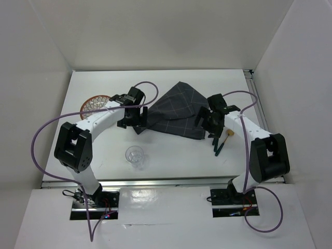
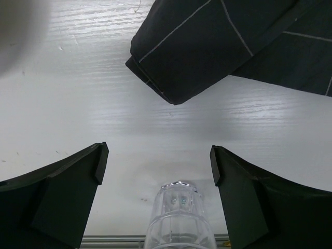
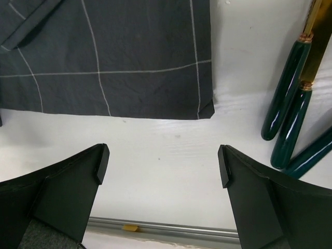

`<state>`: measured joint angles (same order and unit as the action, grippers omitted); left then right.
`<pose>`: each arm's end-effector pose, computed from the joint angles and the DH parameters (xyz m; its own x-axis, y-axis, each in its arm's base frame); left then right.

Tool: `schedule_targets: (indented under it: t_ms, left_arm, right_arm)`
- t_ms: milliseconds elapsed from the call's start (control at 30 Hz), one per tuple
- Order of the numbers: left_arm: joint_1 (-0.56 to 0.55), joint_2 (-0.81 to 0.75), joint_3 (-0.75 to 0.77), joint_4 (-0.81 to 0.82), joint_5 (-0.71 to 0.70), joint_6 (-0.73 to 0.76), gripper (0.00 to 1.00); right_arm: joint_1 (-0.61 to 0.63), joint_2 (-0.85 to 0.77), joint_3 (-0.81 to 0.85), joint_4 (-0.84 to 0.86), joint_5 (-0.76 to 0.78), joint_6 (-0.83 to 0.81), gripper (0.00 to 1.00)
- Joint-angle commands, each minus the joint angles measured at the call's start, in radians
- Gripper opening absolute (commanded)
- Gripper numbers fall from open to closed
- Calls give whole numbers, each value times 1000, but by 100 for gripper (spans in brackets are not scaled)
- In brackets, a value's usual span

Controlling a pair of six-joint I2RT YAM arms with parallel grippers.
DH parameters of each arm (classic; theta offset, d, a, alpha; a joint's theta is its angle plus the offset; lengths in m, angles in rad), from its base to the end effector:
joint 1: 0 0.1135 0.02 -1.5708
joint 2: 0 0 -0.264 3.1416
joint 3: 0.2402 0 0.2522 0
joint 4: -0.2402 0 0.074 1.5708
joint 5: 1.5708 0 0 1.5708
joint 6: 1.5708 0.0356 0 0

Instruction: Set the dinner table for one person

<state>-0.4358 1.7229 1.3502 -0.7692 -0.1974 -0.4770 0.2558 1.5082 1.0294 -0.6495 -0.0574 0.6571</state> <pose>0.3250 -0.1436 0.2421 -0.8885 -0.0829 -0.4513 -0.0764 0.9965 -0.0325 0.2853 0.0767 0.2184 -0.8610 0.4052 -0.3074 0.3152 0.8995 0.3026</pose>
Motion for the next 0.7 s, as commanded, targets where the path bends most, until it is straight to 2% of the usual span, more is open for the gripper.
schedule_targets:
  t_ms: [0, 200, 667]
  left_arm:
    - [22, 49, 6, 1, 18, -72, 99]
    - [104, 70, -62, 134, 214, -86, 96]
    - [157, 175, -83, 214, 352, -135, 91]
  right_arm:
    - [-18, -31, -40, 91, -27, 58, 100]
    - [-38, 3, -63, 142, -59, 91, 100]
    - [-38, 122, -72, 176, -71, 144, 94]
